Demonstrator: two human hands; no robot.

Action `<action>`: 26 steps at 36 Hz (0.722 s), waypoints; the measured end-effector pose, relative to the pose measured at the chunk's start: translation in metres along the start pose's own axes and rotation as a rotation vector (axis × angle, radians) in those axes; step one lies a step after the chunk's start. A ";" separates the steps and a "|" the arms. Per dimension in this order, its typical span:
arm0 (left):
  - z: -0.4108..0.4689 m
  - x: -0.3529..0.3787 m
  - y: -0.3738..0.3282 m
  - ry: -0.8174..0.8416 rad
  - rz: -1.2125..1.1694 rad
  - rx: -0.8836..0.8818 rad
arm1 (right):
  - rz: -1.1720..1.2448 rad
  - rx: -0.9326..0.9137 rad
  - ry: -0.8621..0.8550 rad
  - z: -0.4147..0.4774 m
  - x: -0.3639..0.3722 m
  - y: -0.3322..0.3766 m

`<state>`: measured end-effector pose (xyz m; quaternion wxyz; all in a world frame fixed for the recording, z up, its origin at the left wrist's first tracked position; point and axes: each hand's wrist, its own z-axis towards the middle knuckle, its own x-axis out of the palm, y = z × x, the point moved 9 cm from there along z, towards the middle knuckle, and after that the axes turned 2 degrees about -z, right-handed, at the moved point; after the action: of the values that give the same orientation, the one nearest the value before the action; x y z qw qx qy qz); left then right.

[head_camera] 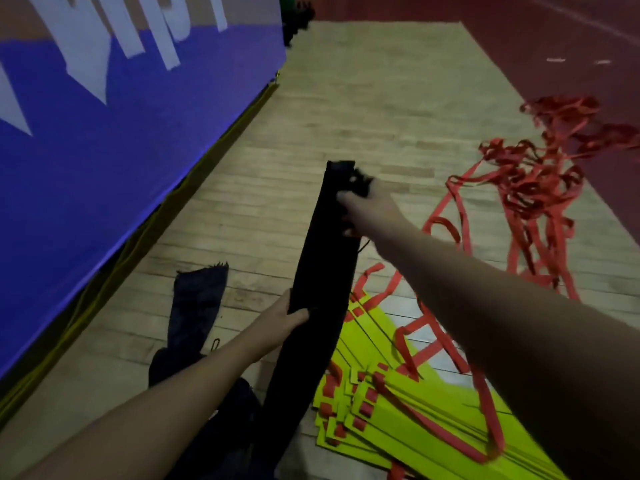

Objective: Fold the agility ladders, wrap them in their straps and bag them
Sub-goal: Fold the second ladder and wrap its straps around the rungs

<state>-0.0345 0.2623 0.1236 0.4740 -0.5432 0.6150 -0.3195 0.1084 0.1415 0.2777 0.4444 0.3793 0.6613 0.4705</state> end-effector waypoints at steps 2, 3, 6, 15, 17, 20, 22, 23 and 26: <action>0.013 -0.008 0.033 -0.059 -0.019 -0.072 | -0.097 0.039 0.074 0.021 0.030 -0.057; 0.018 -0.012 0.048 -0.085 -0.015 -0.115 | -0.144 0.069 0.105 0.028 0.042 -0.087; 0.038 -0.020 0.102 -0.150 0.004 -0.253 | -0.206 0.170 0.214 0.013 0.080 -0.145; 0.071 -0.039 0.183 -0.295 0.199 -0.515 | -0.270 0.472 0.265 -0.019 0.073 -0.273; 0.077 -0.033 0.180 -0.320 0.316 -0.531 | -0.308 0.523 0.203 -0.022 0.045 -0.297; 0.085 -0.011 0.143 -0.385 0.647 -0.407 | -0.317 0.576 0.114 -0.036 0.000 -0.329; 0.093 0.015 0.111 -0.389 0.791 -0.184 | -0.282 0.650 0.050 -0.053 -0.028 -0.355; 0.098 0.038 0.100 -0.339 0.811 -0.078 | -0.266 0.689 0.014 -0.068 -0.045 -0.368; 0.102 0.110 0.095 -0.054 0.627 0.013 | -0.229 0.803 -0.098 -0.115 -0.085 -0.404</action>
<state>0.0301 0.1877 -0.0241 0.5691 -0.3320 0.7377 -0.1472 -0.0072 -0.0787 -0.0713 0.3417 0.4685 0.8081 0.1042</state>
